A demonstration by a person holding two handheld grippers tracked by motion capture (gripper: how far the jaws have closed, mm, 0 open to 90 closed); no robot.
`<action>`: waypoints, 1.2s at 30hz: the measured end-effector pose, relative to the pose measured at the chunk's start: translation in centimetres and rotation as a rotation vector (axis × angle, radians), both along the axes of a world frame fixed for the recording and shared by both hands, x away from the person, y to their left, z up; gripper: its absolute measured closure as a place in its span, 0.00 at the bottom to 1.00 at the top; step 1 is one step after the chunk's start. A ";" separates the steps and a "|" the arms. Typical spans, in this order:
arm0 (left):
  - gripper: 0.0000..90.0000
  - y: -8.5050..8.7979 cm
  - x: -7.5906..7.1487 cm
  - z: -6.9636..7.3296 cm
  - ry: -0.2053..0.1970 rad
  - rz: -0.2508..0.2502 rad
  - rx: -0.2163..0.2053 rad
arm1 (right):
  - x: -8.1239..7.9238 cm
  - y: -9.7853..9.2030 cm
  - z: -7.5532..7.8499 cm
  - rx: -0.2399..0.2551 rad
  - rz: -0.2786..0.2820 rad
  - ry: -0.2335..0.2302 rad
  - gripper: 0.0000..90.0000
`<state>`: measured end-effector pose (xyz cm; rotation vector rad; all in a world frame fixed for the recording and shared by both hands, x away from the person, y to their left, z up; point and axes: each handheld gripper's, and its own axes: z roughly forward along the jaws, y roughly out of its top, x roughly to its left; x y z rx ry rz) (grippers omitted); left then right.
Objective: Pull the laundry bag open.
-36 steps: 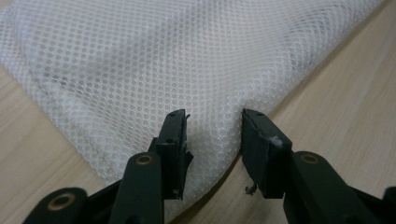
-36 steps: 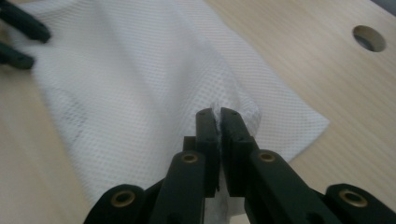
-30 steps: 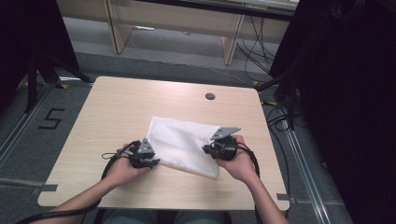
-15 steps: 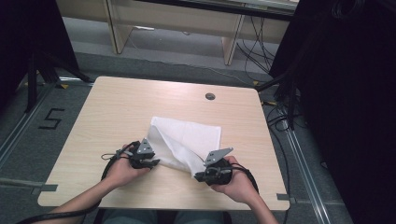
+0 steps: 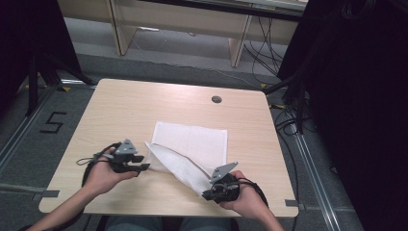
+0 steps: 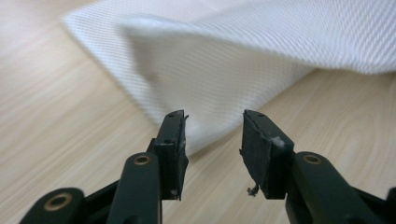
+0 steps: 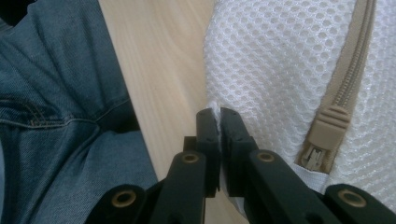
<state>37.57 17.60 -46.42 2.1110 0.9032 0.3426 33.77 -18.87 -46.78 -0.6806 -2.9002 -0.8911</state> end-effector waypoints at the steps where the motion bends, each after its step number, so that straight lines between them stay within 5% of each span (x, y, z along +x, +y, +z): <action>1: 0.67 0.7 -0.2 0.4 -0.017 0.031 -0.011 | -0.1 0.0 -0.1 0.004 0.011 -0.004 0.98; 5: 0.66 2.6 0.1 1.4 -0.066 0.123 -0.052 | -0.7 -0.1 0.0 -0.007 0.037 0.007 0.98; 9: 0.64 1.7 0.8 2.1 -0.112 0.154 -0.101 | -0.9 -0.4 0.0 -0.010 0.070 0.015 0.98; 15: 0.61 -1.0 1.7 2.9 -0.147 0.102 -0.082 | -1.5 -0.9 -0.6 -0.039 0.059 0.075 0.98; 19: 0.60 -2.6 2.0 2.4 -0.152 0.008 -0.054 | -1.7 -1.1 -0.8 -0.046 0.072 0.076 0.98; 22: 0.60 -3.5 1.7 1.6 -0.121 -0.080 -0.027 | -1.5 -1.1 -0.9 -0.042 0.106 0.071 0.97; 25: 0.62 -4.2 1.2 0.7 -0.067 -0.145 0.007 | -1.8 -1.0 -0.9 -0.061 0.082 0.106 0.97; 35: 0.68 -4.5 0.5 -1.3 0.070 -0.197 0.128 | -1.3 -1.5 -1.2 -0.074 0.096 0.081 0.96; 36: 0.68 -4.5 0.5 -1.4 0.073 -0.207 0.146 | -1.6 -1.5 -1.0 -0.075 0.053 0.108 0.96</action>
